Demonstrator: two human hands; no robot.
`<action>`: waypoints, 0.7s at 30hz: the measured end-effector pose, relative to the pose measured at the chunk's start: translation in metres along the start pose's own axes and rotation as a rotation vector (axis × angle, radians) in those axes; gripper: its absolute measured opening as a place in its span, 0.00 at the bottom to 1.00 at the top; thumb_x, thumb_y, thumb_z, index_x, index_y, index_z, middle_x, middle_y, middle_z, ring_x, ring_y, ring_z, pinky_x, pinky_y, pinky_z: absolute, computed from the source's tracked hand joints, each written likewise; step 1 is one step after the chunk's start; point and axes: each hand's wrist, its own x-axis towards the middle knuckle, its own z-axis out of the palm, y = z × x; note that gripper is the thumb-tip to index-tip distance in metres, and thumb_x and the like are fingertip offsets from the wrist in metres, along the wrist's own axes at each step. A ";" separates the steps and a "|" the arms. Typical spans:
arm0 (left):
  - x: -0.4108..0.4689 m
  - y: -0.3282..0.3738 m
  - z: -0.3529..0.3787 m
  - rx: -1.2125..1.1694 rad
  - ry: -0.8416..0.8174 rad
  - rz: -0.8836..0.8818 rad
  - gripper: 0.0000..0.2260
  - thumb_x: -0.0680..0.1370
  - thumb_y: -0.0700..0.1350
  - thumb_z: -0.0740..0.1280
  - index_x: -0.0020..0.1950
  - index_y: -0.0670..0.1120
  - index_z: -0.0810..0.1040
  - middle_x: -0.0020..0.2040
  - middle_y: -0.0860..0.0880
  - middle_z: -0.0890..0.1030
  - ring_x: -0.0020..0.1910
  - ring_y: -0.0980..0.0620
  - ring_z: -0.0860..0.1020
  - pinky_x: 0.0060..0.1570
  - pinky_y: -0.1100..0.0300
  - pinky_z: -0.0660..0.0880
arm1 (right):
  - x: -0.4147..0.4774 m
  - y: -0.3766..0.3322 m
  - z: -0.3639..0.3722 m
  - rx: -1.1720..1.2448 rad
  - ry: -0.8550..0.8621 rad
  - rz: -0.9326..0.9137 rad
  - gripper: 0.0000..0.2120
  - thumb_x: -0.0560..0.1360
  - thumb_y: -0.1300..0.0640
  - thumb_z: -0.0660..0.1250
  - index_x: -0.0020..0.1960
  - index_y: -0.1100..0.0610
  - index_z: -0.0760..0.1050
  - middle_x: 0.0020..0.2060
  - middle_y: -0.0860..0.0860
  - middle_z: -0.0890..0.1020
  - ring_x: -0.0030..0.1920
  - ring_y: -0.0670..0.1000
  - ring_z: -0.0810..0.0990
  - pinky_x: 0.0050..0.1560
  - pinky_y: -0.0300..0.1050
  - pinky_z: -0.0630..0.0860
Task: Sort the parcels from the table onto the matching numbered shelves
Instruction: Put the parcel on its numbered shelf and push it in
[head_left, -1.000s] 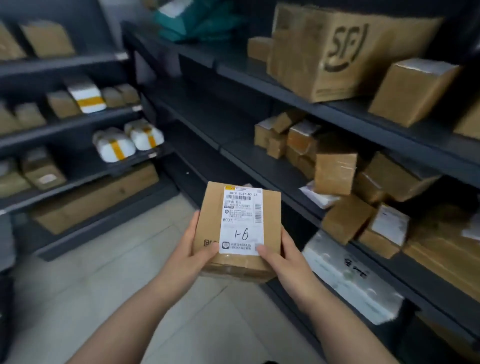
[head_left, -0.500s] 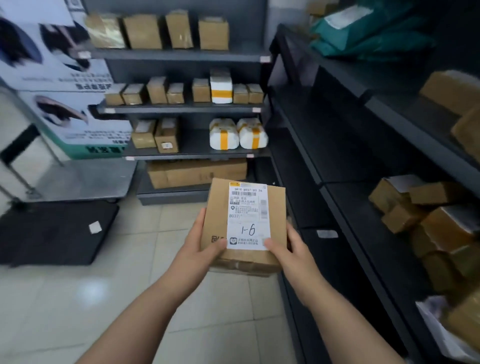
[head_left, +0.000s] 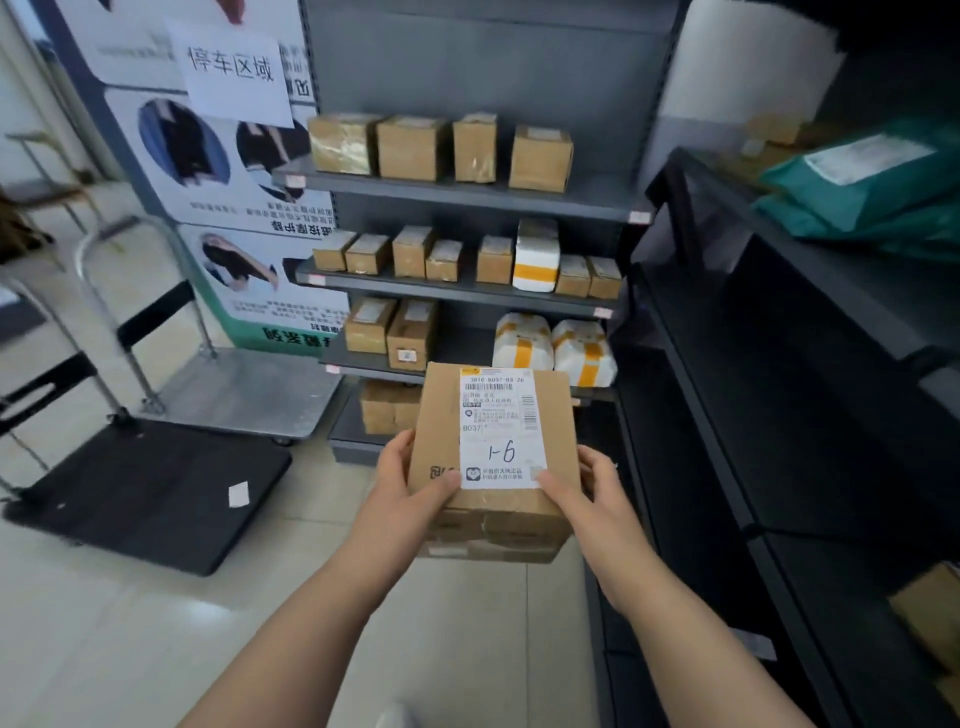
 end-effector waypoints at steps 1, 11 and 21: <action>0.017 0.006 -0.002 -0.015 -0.004 0.013 0.29 0.77 0.40 0.68 0.75 0.50 0.59 0.65 0.52 0.74 0.56 0.60 0.75 0.51 0.65 0.71 | 0.015 -0.007 0.003 0.001 0.006 -0.021 0.21 0.75 0.51 0.69 0.64 0.43 0.64 0.59 0.43 0.76 0.55 0.42 0.76 0.48 0.37 0.74; 0.185 0.083 -0.026 0.031 -0.196 0.142 0.30 0.77 0.48 0.68 0.75 0.56 0.58 0.56 0.63 0.74 0.54 0.63 0.74 0.46 0.67 0.71 | 0.157 -0.079 0.039 0.078 0.102 -0.194 0.20 0.77 0.51 0.66 0.68 0.43 0.67 0.55 0.38 0.78 0.56 0.40 0.77 0.50 0.36 0.73; 0.311 0.133 0.012 0.155 -0.297 0.238 0.32 0.77 0.53 0.68 0.77 0.59 0.56 0.71 0.57 0.62 0.62 0.58 0.68 0.59 0.60 0.67 | 0.284 -0.122 0.018 0.105 0.200 -0.265 0.15 0.79 0.54 0.63 0.63 0.42 0.70 0.51 0.36 0.80 0.51 0.36 0.79 0.46 0.31 0.73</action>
